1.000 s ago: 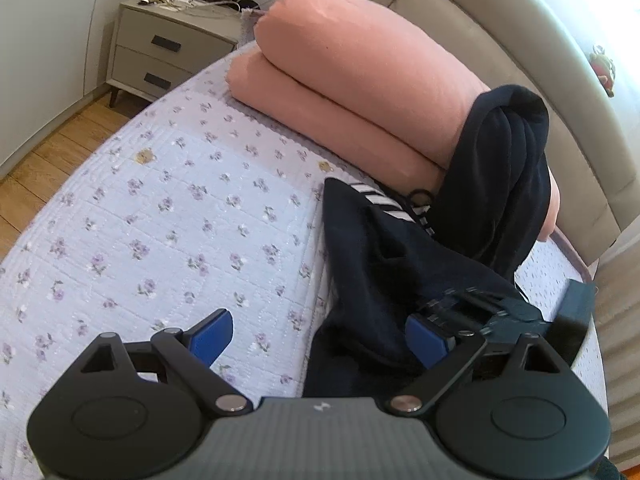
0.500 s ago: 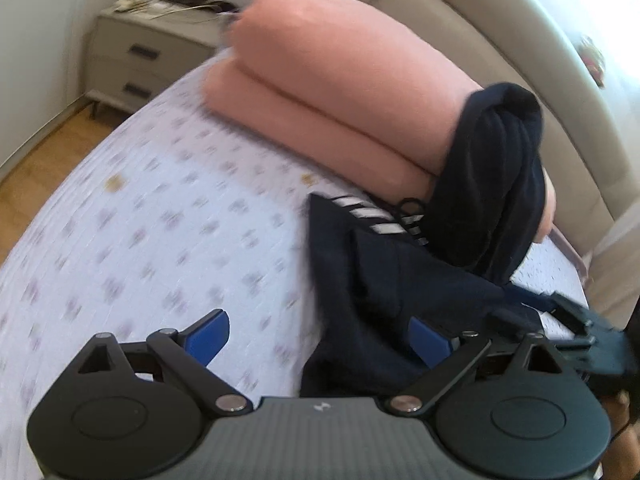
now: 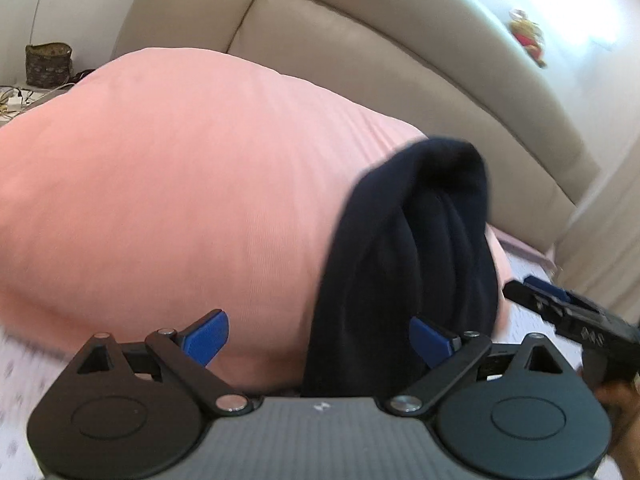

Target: Fold large clothes

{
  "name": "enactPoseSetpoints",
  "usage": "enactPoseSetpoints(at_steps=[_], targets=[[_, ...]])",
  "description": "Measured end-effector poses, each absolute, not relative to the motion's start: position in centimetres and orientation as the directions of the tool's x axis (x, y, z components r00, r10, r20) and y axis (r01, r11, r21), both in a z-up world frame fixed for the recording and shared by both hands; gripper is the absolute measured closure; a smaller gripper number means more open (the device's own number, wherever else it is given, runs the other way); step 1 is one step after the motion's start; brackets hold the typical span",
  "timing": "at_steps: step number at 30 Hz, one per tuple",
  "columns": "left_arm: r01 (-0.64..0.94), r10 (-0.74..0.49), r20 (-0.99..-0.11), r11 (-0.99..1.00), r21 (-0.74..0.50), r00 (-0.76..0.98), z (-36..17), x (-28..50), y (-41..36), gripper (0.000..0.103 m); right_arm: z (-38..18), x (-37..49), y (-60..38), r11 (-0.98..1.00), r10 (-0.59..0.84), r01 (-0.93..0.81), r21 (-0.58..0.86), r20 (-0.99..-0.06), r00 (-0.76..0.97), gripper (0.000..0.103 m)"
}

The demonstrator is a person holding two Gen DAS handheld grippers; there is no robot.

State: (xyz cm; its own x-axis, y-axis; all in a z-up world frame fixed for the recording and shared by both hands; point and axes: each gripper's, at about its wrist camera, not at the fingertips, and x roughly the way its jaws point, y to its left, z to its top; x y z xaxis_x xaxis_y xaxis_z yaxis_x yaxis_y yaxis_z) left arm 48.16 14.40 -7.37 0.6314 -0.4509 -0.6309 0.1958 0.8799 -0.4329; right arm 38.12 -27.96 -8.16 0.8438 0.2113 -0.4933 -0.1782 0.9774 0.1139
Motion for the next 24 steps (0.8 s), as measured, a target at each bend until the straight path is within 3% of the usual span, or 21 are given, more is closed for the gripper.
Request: enactPoseSetpoints(at_steps=[4, 7, 9, 10, 11, 13, 14, 15, 18, 21, 24], targets=[[0.187, -0.428, -0.659, 0.895, -0.405, 0.619, -8.0, 52.5, 12.2, 0.002, -8.2, 42.6, -26.5, 0.976, 0.215, -0.193, 0.097, -0.525, 0.824, 0.006], [0.227, -0.365, -0.668, 0.930, -0.288, 0.648, -7.9, 52.7, 10.1, 0.002, -8.9, 44.7, -26.8, 0.981, 0.195, -0.149, 0.128, -0.558, 0.806, 0.005], [0.266, -0.287, -0.658, 0.954, -0.135, 0.696, -7.8, 52.0, 8.0, 0.011, -9.3, 45.0, -27.3, 0.975, 0.215, -0.143, 0.170, -0.563, 0.798, 0.004], [0.288, -0.259, -0.649, 0.955, -0.064, 0.716, -7.8, 51.6, 7.0, 0.025, -9.5, 44.8, -27.6, 0.969, 0.237, -0.155, 0.191, -0.558, 0.796, 0.010], [0.321, -0.255, -0.632, 0.947, -0.010, 0.732, -7.7, 50.9, 6.0, 0.048, -9.5, 44.4, -27.4, 0.967, 0.251, -0.176, 0.186, -0.549, 0.797, 0.040], [0.363, -0.258, -0.618, 0.930, 0.049, 0.743, -7.5, 49.9, 4.3, 0.081, -9.3, 43.5, -26.9, 0.970, 0.244, -0.209, 0.125, -0.534, 0.810, 0.090], [0.352, -0.228, -0.608, 0.932, 0.090, 0.761, -7.3, 49.4, 3.7, 0.094, -9.2, 42.6, -26.7, 0.973, 0.228, -0.217, 0.083, -0.525, 0.820, 0.090], [0.329, -0.194, -0.593, 0.936, 0.128, 0.782, -7.0, 48.8, 3.3, 0.096, -9.1, 41.8, -26.8, 0.968, 0.240, -0.240, 0.066, -0.505, 0.829, 0.091], [0.283, -0.206, -0.535, 0.957, 0.064, 0.819, -5.7, 47.2, 5.0, 0.097, -7.8, 38.9, -28.4, 0.977, 0.190, -0.211, -0.002, -0.429, 0.883, 0.091], [0.285, -0.252, -0.486, 0.958, -0.005, 0.837, -4.1, 44.7, 8.1, 0.097, -5.6, 33.9, -31.8, 0.953, 0.303, -0.294, 0.079, -0.328, 0.895, 0.091], [0.360, -0.348, -0.466, 0.931, -0.066, 0.813, -3.4, 40.5, 11.4, 0.097, -4.9, 27.6, -32.7, 0.915, 0.383, -0.403, -0.010, -0.294, 0.876, 0.091]])
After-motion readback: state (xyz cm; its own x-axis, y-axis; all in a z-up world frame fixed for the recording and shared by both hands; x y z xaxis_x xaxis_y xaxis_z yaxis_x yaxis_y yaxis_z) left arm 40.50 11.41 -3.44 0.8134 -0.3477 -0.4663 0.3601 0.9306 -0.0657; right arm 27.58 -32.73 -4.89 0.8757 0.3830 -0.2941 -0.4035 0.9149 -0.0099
